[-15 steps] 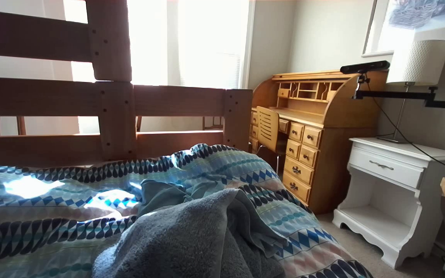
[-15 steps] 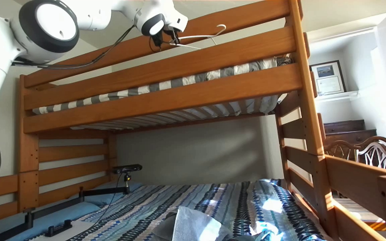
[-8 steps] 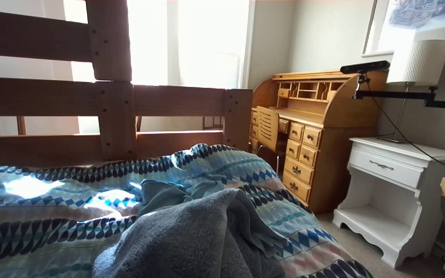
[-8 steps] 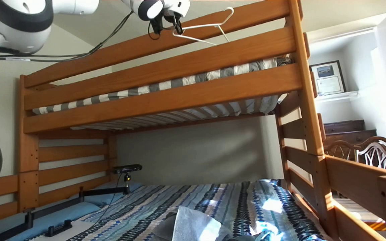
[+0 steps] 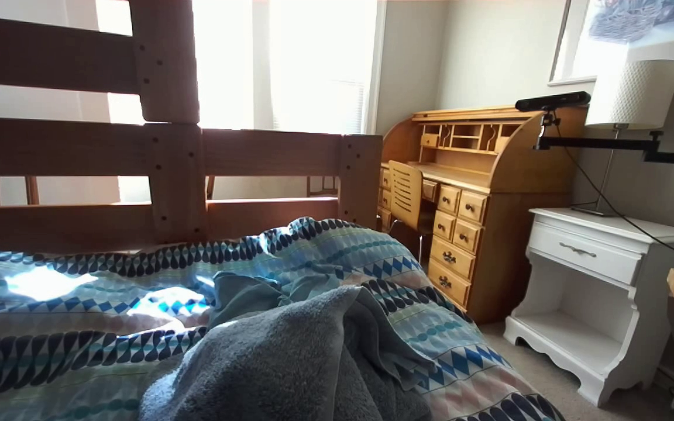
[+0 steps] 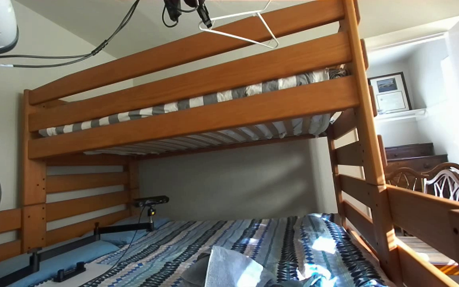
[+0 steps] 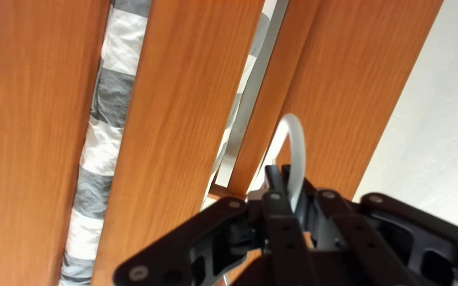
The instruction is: Put the white hanger on the bottom bed.
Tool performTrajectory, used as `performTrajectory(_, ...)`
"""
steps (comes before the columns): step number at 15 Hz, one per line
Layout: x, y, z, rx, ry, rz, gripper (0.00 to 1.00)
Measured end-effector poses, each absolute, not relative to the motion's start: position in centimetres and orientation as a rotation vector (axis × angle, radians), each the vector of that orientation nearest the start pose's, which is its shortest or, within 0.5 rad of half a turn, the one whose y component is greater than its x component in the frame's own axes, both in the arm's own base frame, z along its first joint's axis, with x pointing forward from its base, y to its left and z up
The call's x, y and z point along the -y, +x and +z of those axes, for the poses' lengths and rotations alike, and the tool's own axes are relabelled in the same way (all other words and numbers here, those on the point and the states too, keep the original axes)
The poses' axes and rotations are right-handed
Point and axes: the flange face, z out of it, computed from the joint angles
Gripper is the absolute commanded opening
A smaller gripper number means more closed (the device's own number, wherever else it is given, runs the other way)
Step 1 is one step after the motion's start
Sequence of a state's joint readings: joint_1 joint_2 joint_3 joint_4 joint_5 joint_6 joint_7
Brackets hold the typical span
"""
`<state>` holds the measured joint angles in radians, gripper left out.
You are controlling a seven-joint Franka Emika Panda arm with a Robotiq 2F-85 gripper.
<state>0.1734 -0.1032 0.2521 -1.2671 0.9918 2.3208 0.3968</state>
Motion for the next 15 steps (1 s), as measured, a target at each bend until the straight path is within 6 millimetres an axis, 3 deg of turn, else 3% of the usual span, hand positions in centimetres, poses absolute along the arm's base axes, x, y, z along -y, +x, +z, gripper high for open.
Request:
performTrajectory(8,-19.0,40.6,92.6,-0.208,-1.767,-0.650,0.02)
performTrajectory(15,-16.2,40.0,89.5,-0.305,-1.875,-0.682,0.02)
